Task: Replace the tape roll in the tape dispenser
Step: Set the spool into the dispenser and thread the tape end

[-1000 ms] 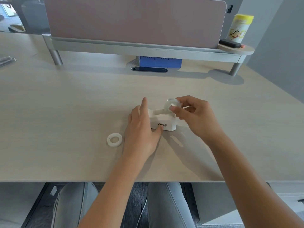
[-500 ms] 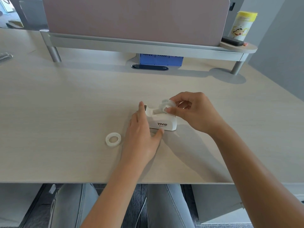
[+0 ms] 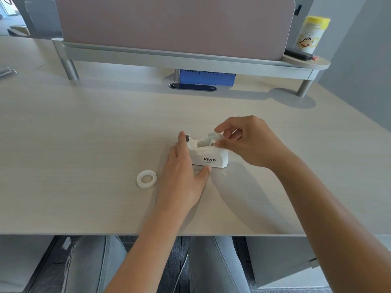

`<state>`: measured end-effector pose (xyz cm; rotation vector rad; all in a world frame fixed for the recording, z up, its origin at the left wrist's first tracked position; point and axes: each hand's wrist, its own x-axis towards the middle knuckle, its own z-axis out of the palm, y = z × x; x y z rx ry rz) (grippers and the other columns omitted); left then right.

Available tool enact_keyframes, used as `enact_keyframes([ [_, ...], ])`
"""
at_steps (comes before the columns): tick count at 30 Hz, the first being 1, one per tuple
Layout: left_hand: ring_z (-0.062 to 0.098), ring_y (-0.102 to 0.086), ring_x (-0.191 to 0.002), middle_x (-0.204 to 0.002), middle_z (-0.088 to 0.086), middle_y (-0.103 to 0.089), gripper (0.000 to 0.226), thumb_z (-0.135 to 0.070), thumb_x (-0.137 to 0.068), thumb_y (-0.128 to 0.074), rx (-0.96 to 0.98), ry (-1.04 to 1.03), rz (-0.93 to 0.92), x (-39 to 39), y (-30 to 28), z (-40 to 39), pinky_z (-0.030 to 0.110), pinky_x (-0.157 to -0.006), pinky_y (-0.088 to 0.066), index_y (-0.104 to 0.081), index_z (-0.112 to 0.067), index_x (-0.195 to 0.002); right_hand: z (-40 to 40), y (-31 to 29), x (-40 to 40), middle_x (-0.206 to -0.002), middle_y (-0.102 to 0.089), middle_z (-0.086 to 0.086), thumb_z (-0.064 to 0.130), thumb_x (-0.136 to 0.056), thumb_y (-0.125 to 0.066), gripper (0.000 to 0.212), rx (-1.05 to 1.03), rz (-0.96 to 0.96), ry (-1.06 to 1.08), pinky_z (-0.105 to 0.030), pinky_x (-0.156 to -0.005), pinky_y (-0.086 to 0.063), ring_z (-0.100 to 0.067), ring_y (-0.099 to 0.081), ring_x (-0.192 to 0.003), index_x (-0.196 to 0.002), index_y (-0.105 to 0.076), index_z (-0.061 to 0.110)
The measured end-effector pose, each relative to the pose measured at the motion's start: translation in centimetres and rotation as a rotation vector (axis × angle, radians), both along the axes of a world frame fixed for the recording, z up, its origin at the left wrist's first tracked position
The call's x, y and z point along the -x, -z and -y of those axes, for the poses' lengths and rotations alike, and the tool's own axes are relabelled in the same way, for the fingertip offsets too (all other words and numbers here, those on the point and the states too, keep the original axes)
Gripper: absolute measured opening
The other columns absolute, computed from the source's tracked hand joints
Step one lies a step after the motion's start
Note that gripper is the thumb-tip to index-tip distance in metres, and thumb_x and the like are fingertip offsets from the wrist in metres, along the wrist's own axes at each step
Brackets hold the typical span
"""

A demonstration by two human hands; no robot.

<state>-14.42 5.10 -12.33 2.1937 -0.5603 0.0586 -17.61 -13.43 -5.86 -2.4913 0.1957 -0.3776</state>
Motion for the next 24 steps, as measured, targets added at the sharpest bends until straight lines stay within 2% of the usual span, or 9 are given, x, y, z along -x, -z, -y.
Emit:
enact_keyframes([
  [2, 0.018, -0.036, -0.146, -0.162, -0.005, -0.033, 0.1, -0.032, -0.09, -0.072, 0.0, 0.001, -0.005, 0.1, -0.1, 0.0, 0.029, -0.107, -0.035, -0.004, -0.02, -0.163, 0.1, -0.5, -0.1, -0.086, -0.074, 0.007, 0.029, -0.086, -0.083, 0.012, 0.031, -0.018, -0.002, -0.015, -0.067, -0.048, -0.013, -0.07, -0.08, -0.096, -0.078, 0.024],
  [5, 0.02, -0.036, -0.147, -0.164, -0.001, -0.031, 0.101, -0.033, -0.092, -0.07, -0.009, -0.005, -0.012, 0.2, -0.3, -0.1, 0.032, -0.108, -0.037, -0.001, -0.017, -0.163, -0.1, -1.3, -0.5, -0.081, -0.073, 0.007, 0.025, -0.087, -0.082, 0.01, 0.121, -0.068, -0.016, -0.004, -0.06, -0.046, -0.003, -0.067, -0.074, -0.094, -0.081, 0.019],
  [6, 0.021, -0.036, -0.147, -0.164, 0.0, -0.031, 0.101, -0.034, -0.092, -0.07, -0.011, -0.008, -0.016, 0.2, -0.4, -0.1, 0.033, -0.107, -0.037, -0.001, -0.017, -0.163, -0.3, -1.6, -0.6, -0.082, -0.073, 0.007, 0.023, -0.087, -0.082, 0.011, 0.144, -0.088, -0.016, -0.005, -0.062, -0.047, -0.002, -0.066, -0.075, -0.096, -0.081, 0.017],
  [8, 0.022, -0.035, -0.148, -0.164, 0.001, -0.031, 0.101, -0.035, -0.092, -0.069, -0.012, -0.011, -0.024, 0.2, -0.4, -0.1, 0.033, -0.108, -0.037, -0.001, -0.016, -0.164, -0.6, -2.0, -1.0, -0.083, -0.073, 0.005, 0.022, -0.087, -0.082, 0.011, 0.175, -0.121, -0.012, -0.018, -0.071, -0.054, -0.011, -0.068, -0.079, -0.096, -0.082, 0.016],
  [10, 0.022, -0.034, -0.149, -0.165, 0.001, -0.029, 0.101, -0.035, -0.092, -0.069, -0.006, -0.014, -0.033, 0.1, -0.5, -0.2, 0.033, -0.109, -0.036, -0.001, -0.015, -0.164, -0.9, -2.4, -1.3, -0.083, -0.074, 0.004, 0.02, -0.087, -0.08, 0.007, 0.209, -0.147, -0.004, -0.026, -0.075, -0.053, -0.017, -0.069, -0.087, -0.094, -0.082, 0.018],
  [15, 0.02, -0.036, -0.147, -0.166, -0.002, -0.031, 0.105, -0.037, -0.091, -0.07, 0.007, -0.015, -0.081, 0.0, -0.5, -0.1, 0.031, -0.105, -0.037, 0.003, -0.017, -0.164, -1.5, -2.3, -1.7, -0.074, -0.064, 0.014, 0.019, -0.088, -0.078, 0.008, 0.242, -0.149, 0.022, -0.021, -0.069, -0.045, -0.017, -0.064, -0.084, -0.094, -0.083, 0.02],
  [18, 0.02, -0.039, -0.143, -0.164, -0.003, -0.033, 0.107, -0.038, -0.091, -0.07, 0.014, -0.023, -0.083, -0.1, -0.5, -0.2, 0.027, -0.097, -0.035, 0.005, -0.018, -0.164, -1.8, -2.3, -2.0, -0.072, -0.061, 0.016, 0.017, -0.087, -0.077, 0.009, 0.259, -0.144, 0.023, -0.022, -0.07, -0.045, -0.017, -0.062, -0.084, -0.094, -0.083, 0.019],
  [21, 0.02, -0.037, -0.145, -0.164, -0.003, -0.033, 0.104, -0.038, -0.092, -0.069, 0.021, -0.027, -0.077, 0.0, -0.6, -0.2, 0.026, -0.099, -0.033, 0.003, -0.019, -0.164, -2.0, -2.6, -2.0, -0.077, -0.063, 0.012, 0.018, -0.088, -0.076, 0.01, 0.263, -0.167, 0.019, -0.022, -0.068, -0.044, -0.018, -0.063, -0.086, -0.096, -0.082, 0.02],
  [24, 0.021, -0.037, -0.146, -0.162, 0.0, -0.035, 0.099, -0.038, -0.094, -0.066, 0.021, -0.022, -0.043, 0.2, -0.5, -0.2, 0.032, -0.104, -0.037, 0.002, -0.021, -0.164, -1.9, -2.4, -1.7, -0.088, -0.067, 0.007, 0.021, -0.091, -0.074, 0.011, 0.255, -0.177, 0.002, -0.025, -0.07, -0.043, -0.019, -0.062, -0.089, -0.1, -0.079, 0.019],
])
